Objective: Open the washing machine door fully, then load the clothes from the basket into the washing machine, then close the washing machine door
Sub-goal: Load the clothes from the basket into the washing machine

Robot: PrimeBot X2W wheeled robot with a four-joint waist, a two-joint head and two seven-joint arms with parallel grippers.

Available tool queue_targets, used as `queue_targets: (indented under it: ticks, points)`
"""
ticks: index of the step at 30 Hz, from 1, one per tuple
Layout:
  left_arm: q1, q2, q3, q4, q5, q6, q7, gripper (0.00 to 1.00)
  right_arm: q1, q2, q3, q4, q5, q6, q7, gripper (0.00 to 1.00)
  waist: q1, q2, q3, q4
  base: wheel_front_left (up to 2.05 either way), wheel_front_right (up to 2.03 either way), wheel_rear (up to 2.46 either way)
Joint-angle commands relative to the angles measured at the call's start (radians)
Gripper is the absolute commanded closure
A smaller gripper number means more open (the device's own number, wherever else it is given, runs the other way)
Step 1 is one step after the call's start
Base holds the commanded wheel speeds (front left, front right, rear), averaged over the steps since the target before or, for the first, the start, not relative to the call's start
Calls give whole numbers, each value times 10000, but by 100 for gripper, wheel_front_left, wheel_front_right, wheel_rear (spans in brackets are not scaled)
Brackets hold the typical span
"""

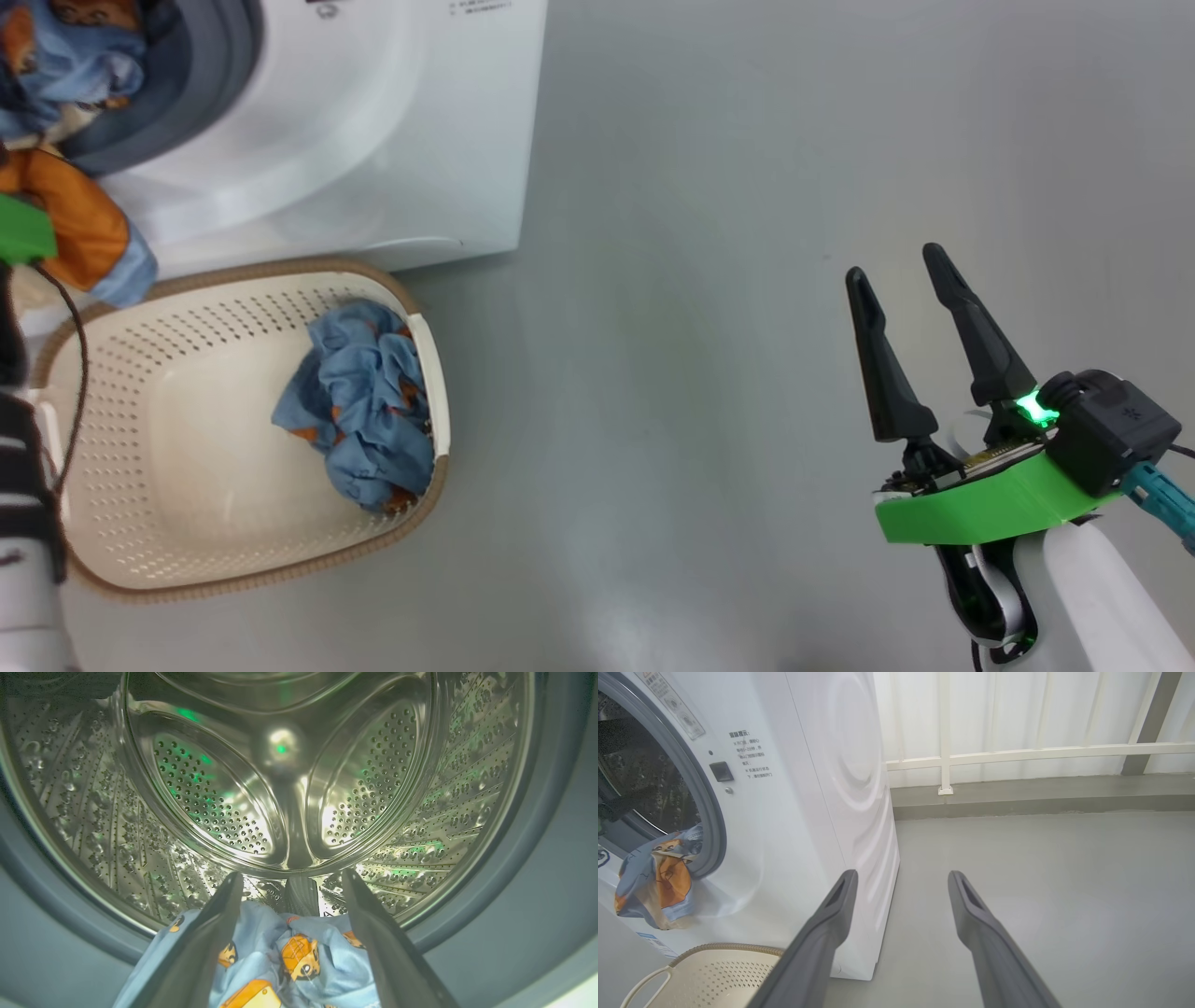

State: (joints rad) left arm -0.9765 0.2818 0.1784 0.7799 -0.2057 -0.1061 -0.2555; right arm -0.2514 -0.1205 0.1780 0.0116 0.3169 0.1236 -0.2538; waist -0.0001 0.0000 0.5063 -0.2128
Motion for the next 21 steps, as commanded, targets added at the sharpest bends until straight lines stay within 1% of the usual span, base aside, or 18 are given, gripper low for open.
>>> queue_targets:
  ticks: [1, 7, 13, 21]
  points:
    - [465, 308, 318, -494, 109, -57, -62, 0, 379, -166, 77, -162, 59, 71, -80, 0, 1, 0, -469, 204, 0, 0, 0]
    - [1577, -157, 766, -1002, 212, -144, -62, 0, 612, -376, 4, -22, 123, 71, -80, 0, 1, 0, -1117, 401, 0, 0, 0]
    - [2523, -524, 931, -1527, 374, -201, -62, 0, 877, -570, -90, 66, 179, 71, -80, 0, 1, 0, -1611, 629, 0, 0, 0]
    - [4169, -994, 747, -2398, 608, -239, -62, 0, 1345, -863, -247, 229, 275, 71, -80, 0, 1, 0, -2389, 957, 0, 0, 0]
